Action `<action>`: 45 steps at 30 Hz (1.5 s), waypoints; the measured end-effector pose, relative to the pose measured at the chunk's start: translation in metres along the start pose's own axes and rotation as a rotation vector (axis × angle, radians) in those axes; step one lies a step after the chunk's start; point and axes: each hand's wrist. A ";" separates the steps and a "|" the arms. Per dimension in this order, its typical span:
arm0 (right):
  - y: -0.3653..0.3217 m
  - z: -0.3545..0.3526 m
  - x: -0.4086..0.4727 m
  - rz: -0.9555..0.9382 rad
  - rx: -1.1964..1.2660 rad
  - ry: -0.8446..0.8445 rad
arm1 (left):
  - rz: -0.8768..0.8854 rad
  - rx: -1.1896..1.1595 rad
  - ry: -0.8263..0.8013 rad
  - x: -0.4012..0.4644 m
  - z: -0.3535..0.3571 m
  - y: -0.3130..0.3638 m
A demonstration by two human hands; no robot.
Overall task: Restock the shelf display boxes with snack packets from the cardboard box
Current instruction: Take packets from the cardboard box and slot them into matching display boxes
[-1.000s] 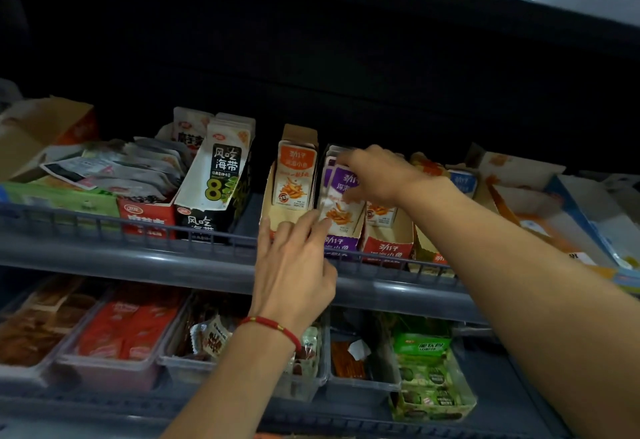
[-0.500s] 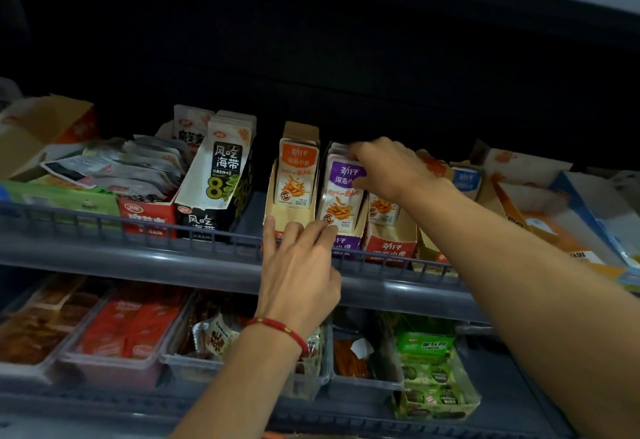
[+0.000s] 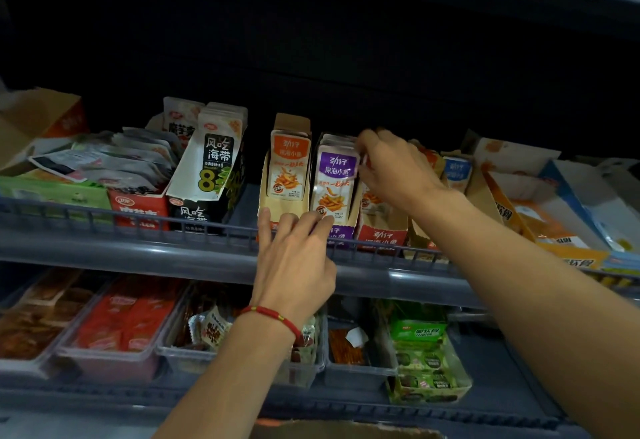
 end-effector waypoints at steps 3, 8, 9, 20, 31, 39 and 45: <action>0.011 -0.007 -0.029 0.035 0.007 0.009 | 0.012 0.014 -0.003 -0.001 0.001 0.003; 0.015 0.002 -0.085 -0.001 -0.004 -0.111 | 0.025 0.023 -0.002 -0.003 0.004 0.003; 0.013 0.005 -0.093 0.009 -0.041 -0.134 | 0.025 0.028 -0.001 -0.003 0.004 0.003; -0.003 0.021 -0.115 0.056 -0.048 -0.121 | 0.056 0.091 0.011 -0.012 0.013 0.001; 0.041 0.006 -0.145 0.314 -0.096 -0.014 | 0.055 0.054 0.032 -0.012 0.014 0.002; 0.048 0.008 -0.165 0.325 -0.168 -0.144 | 0.043 0.031 0.050 -0.013 0.015 0.005; 0.039 0.001 -0.157 0.294 -0.204 -0.141 | 0.027 0.032 0.064 -0.013 0.015 0.007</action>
Point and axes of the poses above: each hand's wrist, its own x-axis towards the middle knuckle, its own z-axis out of the palm, y = z × x, and after that the axes turned 8 degrees about -z, right-handed
